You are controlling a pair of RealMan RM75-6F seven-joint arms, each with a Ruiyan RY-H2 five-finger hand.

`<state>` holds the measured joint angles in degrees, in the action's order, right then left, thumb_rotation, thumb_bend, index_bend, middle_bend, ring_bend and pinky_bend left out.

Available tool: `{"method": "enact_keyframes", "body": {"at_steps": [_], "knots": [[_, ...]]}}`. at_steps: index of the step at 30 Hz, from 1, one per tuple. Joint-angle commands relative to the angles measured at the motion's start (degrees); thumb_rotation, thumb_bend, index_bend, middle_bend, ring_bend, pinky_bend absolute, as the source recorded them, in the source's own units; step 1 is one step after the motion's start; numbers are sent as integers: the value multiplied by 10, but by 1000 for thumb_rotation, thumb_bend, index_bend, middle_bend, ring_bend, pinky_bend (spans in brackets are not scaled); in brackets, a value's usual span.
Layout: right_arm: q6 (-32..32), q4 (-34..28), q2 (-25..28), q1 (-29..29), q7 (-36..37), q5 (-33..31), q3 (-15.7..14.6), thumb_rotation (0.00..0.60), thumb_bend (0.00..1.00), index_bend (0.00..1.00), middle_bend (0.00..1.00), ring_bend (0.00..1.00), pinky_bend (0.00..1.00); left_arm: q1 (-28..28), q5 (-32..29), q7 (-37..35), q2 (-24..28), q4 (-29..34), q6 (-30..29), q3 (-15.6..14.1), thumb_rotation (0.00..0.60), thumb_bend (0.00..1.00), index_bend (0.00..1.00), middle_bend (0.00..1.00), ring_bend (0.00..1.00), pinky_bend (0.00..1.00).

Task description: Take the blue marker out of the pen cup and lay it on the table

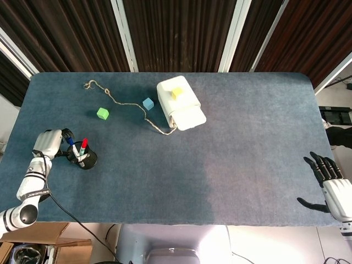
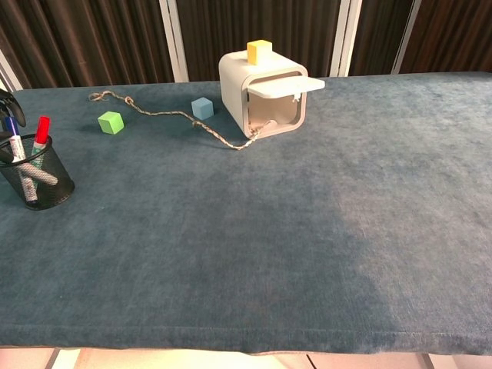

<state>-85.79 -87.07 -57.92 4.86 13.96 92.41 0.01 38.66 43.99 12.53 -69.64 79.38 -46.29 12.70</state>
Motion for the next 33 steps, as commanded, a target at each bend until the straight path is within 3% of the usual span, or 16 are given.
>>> {"method": "enact_keyframes", "body": {"at_steps": [1, 6, 10, 19, 33], "knots": [[1, 0, 0, 0, 0, -1, 0, 600, 0, 0, 24, 0, 26, 4, -5, 6, -6, -6, -6, -1, 600, 386, 468, 533, 499, 274], [0, 0, 1, -2, 2, -3, 0, 600, 0, 0, 24, 0, 26, 4, -7, 12, -9, -8, -20, -3, 600, 401, 581, 692, 638, 341], [0, 1, 1, -3, 3, -3, 0, 600, 0, 0, 24, 0, 27, -5, 10, 0, 2, 7, -30, -4, 600, 400, 642, 763, 697, 375], [-6, 0, 0, -3, 5, 5, 0, 600, 0, 0, 24, 0, 27, -54, 99, -30, 52, 95, -112, -17, 600, 395, 665, 794, 715, 385], [-17, 11, -4, -7, 16, 12, -2, 600, 0, 0, 24, 0, 26, -141, 253, -168, 129, 224, -243, -11, 600, 397, 698, 822, 740, 417]]}}
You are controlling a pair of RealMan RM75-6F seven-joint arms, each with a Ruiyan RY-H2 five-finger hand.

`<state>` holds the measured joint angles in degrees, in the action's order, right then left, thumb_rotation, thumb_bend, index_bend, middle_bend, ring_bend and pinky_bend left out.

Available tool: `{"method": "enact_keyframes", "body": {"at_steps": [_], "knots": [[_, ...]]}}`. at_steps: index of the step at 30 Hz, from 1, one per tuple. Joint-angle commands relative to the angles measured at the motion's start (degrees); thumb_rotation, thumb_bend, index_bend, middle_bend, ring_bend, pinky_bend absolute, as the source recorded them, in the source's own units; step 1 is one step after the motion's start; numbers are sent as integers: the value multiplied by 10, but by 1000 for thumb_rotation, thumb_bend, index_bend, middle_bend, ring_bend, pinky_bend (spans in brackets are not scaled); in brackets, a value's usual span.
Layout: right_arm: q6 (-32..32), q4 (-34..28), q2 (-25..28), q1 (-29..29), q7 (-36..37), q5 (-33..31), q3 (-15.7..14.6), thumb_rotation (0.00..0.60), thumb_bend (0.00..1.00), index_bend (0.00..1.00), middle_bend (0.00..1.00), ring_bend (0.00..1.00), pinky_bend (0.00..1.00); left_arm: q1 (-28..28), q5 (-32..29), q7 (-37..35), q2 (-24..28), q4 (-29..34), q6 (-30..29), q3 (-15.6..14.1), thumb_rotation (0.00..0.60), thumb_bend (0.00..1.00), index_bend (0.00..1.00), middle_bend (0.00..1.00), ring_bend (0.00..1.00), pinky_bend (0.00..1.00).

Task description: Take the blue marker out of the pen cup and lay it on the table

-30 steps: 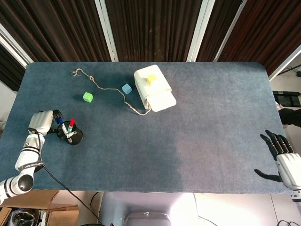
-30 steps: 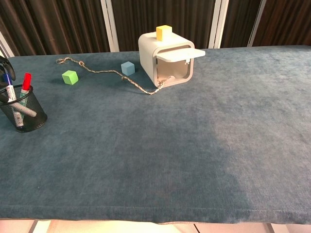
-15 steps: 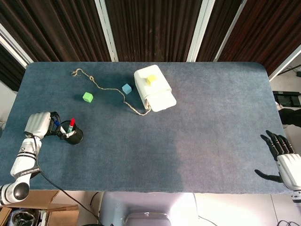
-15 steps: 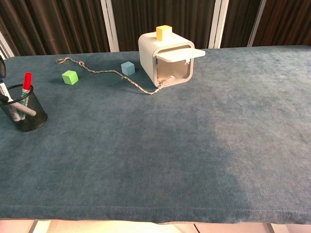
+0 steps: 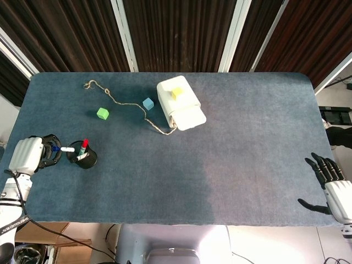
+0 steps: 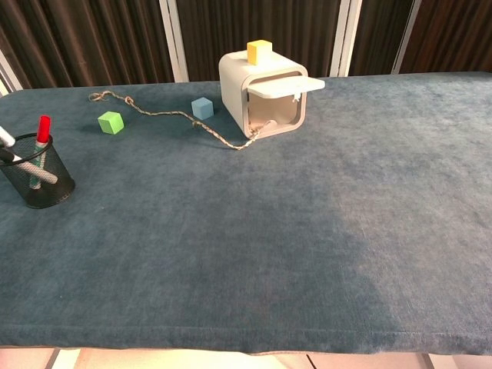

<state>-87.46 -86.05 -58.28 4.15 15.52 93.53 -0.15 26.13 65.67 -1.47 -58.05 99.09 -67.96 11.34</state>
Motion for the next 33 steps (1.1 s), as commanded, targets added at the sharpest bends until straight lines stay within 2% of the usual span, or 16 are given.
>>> {"method": "enact_keyframes", "body": {"at_steps": [1, 5, 12, 20, 26, 29, 32, 33], "knots": [[-1, 1, -1, 0, 0, 1, 0, 600, 0, 0, 24, 0, 26, -16, 47, -30, 13, 32, -31, 3, 600, 397, 697, 822, 739, 419], [2, 2, -4, 3, 0, 5, -1, 600, 0, 0, 24, 0, 26, 7, 85, 3, -24, 44, -31, 4, 600, 410, 694, 822, 734, 416], [3, 2, 0, 5, 2, 5, 0, 600, 0, 0, 24, 0, 26, 83, 70, 152, -149, 4, -8, 26, 600, 410, 694, 817, 722, 410], [3, 8, 0, 0, 7, -1, -2, 600, 0, 0, 24, 0, 26, 175, 7, 292, -303, -137, 24, 53, 600, 410, 694, 813, 700, 400], [1, 10, -2, -3, 10, -3, -2, 600, 0, 0, 24, 0, 26, 202, -40, 333, -360, -209, 48, 56, 600, 398, 673, 784, 648, 345], [2, 9, -1, -2, 9, -2, -2, 600, 0, 0, 24, 0, 27, 206, -54, 337, -370, -216, 55, 57, 600, 372, 594, 719, 582, 294], [2, 9, -1, -1, 9, -2, -2, 600, 0, 0, 24, 0, 28, 208, -61, 340, -373, -216, 58, 57, 600, 339, 406, 563, 434, 165], [1, 7, -1, 0, 8, 0, -1, 600, 0, 0, 24, 0, 27, 208, -70, 347, -372, -210, 64, 55, 600, 317, 271, 431, 310, 79]]}}
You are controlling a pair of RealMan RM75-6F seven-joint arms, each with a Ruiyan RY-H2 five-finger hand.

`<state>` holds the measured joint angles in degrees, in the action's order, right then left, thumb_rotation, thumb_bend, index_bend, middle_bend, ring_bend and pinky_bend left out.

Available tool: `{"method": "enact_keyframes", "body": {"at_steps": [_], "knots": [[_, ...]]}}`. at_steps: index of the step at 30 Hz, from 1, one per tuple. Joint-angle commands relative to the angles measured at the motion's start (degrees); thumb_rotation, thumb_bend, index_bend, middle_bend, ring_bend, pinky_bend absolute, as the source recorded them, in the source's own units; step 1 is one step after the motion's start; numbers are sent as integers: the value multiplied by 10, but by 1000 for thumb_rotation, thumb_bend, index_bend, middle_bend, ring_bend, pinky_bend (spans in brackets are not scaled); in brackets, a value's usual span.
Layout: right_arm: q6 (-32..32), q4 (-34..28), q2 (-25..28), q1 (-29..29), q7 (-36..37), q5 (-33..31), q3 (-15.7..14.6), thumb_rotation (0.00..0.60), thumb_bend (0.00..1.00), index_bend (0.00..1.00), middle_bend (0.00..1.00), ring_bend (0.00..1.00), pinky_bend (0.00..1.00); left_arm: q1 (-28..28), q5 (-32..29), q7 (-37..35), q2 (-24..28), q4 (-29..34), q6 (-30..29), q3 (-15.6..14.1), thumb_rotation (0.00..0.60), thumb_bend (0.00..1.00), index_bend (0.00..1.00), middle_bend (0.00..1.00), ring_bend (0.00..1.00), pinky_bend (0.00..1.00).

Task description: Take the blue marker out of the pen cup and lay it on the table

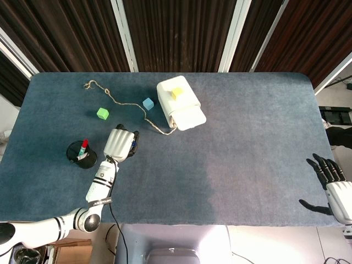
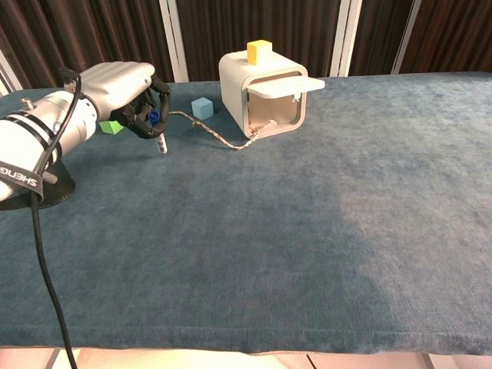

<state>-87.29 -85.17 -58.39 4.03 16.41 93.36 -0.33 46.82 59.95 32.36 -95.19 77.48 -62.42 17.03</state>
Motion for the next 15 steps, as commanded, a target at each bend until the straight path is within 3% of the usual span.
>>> {"method": "enact_keyframes", "body": {"at_steps": [1, 3, 6, 11, 15], "knots": [[-1, -3, 1, 1, -1, 2, 1, 600, 0, 0, 24, 0, 27, 2, -22, 16, 2, 15, 13, -3, 600, 296, 156, 306, 193, 17], [-1, -5, 2, 2, -3, 3, 1, 600, 0, 0, 24, 0, 26, -15, -23, 1, 33, 84, 3, -2, 600, 280, 61, 172, 75, 0], [-1, -6, 3, 2, -3, 3, 1, 600, 0, 0, 24, 0, 26, -43, 7, -24, 75, 149, -34, -9, 600, 275, 8, 92, 15, 0], [-1, -5, 4, 1, -2, 4, 0, 600, 0, 0, 24, 0, 26, -115, 55, -33, 161, 226, -125, -36, 600, 270, 33, 103, 25, 0], [4, -1, 3, 2, 2, 4, -2, 600, 0, 0, 24, 0, 26, -181, 72, -63, 234, 243, -182, -61, 600, 268, 101, 145, 73, 0]]}}
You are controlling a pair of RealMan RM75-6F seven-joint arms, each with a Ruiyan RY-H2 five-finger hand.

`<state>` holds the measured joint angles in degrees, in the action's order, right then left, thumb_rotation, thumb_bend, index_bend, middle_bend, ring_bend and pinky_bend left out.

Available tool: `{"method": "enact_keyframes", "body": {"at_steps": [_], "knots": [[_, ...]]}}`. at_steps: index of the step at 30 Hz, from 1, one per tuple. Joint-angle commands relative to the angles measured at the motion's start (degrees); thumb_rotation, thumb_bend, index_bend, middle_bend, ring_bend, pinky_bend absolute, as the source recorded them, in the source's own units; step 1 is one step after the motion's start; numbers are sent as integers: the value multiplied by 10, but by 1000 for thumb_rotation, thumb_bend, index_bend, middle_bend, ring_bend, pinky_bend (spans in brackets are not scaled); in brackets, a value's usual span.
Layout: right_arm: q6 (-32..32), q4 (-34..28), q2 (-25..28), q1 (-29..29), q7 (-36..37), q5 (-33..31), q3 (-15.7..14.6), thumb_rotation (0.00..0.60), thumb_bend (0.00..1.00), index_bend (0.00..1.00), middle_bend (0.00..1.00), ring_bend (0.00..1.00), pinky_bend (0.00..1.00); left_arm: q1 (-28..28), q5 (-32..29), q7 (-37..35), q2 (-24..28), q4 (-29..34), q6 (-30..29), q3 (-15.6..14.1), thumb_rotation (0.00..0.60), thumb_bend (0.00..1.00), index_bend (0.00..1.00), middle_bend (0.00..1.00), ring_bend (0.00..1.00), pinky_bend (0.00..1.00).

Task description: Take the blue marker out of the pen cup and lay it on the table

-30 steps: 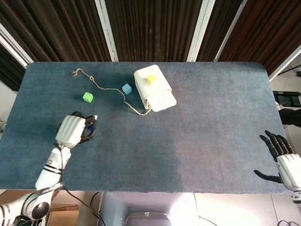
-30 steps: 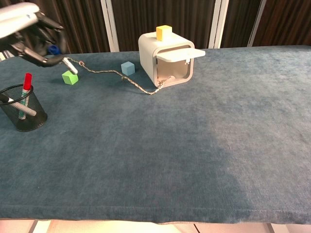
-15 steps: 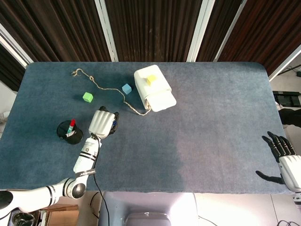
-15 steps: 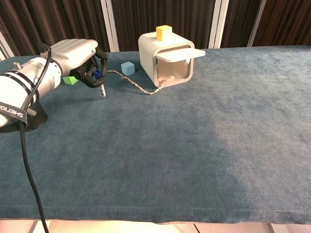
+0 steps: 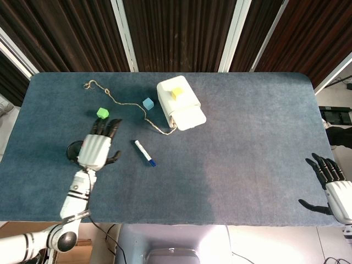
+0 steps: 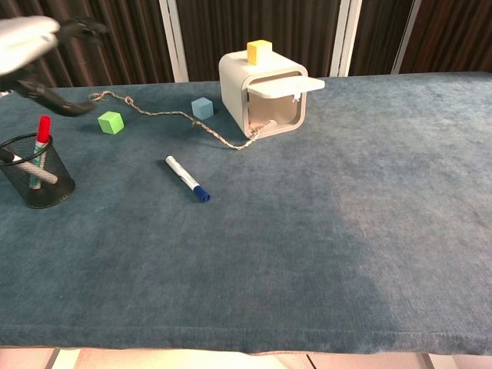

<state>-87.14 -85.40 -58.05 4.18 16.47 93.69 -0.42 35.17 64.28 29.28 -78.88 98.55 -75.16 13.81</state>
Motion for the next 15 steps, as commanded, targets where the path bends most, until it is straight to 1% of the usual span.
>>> {"method": "enact_keyframes", "body": {"at_steps": [1, 2, 4, 7, 11, 15], "knots": [[4, 1, 0, 1, 4, 2, -3, 600, 0, 0, 24, 0, 27, -78, 35, -50, 92, 31, -55, -39, 600, 268, 109, 149, 79, 0], [5, 1, -1, 2, 6, 5, -4, 600, 0, 0, 24, 0, 27, -96, 44, -78, 119, 26, -53, -53, 600, 268, 114, 151, 80, 0], [4, 3, -4, 4, 6, 8, -4, 600, 0, 0, 24, 0, 27, -128, 61, -134, 156, 12, -53, -76, 600, 269, 123, 153, 83, 0], [3, 7, -8, 5, 8, 10, -4, 600, 0, 0, 24, 0, 26, -171, 80, -206, 181, -13, -66, -104, 600, 270, 126, 153, 83, 0], [-2, 10, -11, 3, 9, 14, -5, 600, 0, 0, 24, 0, 26, -225, 112, -268, 185, -52, -104, -135, 600, 272, 126, 153, 83, 0], [-4, 13, -14, 2, 11, 16, -7, 600, 0, 0, 24, 0, 27, -274, 144, -308, 174, -75, -150, -158, 600, 274, 125, 153, 86, 0]]}}
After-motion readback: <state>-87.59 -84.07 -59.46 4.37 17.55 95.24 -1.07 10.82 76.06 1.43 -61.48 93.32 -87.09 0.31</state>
